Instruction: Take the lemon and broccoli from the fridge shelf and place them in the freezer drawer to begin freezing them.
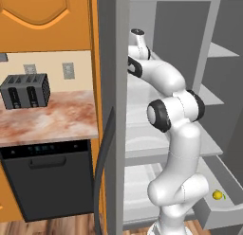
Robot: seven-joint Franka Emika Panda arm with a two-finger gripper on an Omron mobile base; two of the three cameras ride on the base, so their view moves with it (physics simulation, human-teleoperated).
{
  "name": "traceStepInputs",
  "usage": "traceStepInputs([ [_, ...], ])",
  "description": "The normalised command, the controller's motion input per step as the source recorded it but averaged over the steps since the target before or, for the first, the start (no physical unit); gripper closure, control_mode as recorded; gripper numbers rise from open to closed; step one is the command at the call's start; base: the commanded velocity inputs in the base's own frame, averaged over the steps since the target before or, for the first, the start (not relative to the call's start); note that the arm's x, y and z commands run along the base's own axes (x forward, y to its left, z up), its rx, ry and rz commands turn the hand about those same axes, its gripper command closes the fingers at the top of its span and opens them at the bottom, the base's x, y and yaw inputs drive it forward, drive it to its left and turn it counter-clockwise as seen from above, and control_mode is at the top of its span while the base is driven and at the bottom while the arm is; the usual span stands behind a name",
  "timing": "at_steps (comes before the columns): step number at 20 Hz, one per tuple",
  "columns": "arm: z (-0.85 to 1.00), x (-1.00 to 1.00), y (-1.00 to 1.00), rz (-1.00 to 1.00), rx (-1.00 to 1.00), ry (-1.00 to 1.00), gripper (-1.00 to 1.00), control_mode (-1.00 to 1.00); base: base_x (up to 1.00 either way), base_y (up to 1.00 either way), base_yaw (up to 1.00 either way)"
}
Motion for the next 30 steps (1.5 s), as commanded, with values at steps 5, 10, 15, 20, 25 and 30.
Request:
traceStepInputs([
  [5, -0.02, 0.0, 0.0, 0.0, 0.0, -0.01, 1.0, -1.0, 0.0, 0.0, 0.0],
  [10, 0.0, -0.02, 0.0, 0.0, 0.0, 0.0, 1.0, -1.0, 0.0, 0.0, 0.0],
  [15, 0.0, -0.34, -0.02, 0.0, 0.0, 0.0, 1.0, -1.0, 0.0, 0.0, 0.0],
  [20, 0.0, -0.81, -0.04, 0.0, 0.0, 0.0, 1.0, -1.0, 0.0, 0.0, 0.0],
  [25, 0.0, -1.0, -0.07, 0.0, 0.0, -0.02, 1.0, -1.0, 0.0, 0.0, 0.0],
  [30, 0.0, -1.0, -0.22, -0.01, 0.01, -0.04, 1.0, -1.0, 0.0, 0.0, 0.0],
])
